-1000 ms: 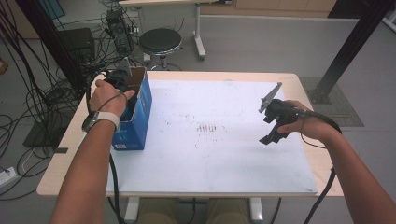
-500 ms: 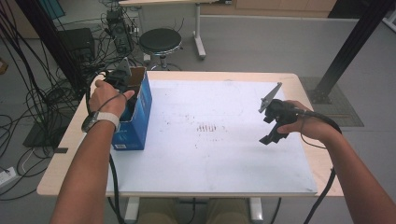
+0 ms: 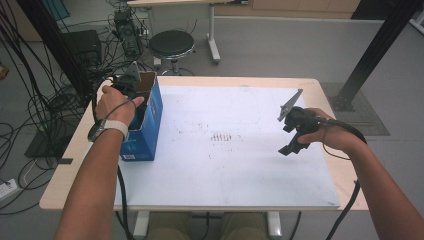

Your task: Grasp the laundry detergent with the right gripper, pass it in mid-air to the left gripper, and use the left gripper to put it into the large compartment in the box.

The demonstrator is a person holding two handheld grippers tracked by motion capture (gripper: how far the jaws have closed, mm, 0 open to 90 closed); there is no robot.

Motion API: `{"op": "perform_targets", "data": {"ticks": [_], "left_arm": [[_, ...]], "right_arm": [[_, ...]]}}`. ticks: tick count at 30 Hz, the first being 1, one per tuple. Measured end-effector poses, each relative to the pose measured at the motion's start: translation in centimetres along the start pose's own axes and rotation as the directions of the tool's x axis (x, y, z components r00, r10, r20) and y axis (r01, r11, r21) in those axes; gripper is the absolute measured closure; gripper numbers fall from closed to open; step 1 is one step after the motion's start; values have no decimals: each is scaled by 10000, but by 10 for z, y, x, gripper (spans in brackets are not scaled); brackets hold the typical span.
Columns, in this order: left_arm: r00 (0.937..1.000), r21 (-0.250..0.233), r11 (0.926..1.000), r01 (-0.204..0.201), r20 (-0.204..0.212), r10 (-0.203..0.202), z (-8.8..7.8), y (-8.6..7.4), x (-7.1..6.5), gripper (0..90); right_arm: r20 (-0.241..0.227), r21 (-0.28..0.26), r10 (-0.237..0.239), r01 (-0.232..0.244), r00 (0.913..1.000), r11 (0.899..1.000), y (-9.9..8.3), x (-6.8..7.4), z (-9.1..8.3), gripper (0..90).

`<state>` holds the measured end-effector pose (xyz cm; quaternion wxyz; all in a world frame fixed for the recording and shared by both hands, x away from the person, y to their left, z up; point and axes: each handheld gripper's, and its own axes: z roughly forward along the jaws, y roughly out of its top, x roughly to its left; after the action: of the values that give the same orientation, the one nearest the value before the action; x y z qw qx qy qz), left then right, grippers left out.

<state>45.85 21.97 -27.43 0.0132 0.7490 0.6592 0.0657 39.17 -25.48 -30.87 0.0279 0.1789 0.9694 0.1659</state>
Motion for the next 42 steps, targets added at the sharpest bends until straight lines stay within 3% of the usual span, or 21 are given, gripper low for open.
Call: {"op": "perform_targets", "data": {"ticks": [35, 42], "left_arm": [[9999, -97, 9999, -122, 85, 123, 0, -1, 4, 359], [9987, -256, 9996, -142, 483, 154, -3, -2, 6, 290]], "right_arm": [[-67, 71, -50, 51, 10000, 10000, 4, 0, 2, 106], [-109, 73, -109, 110, 9999, 9999, 4, 2, 3, 108]]}}
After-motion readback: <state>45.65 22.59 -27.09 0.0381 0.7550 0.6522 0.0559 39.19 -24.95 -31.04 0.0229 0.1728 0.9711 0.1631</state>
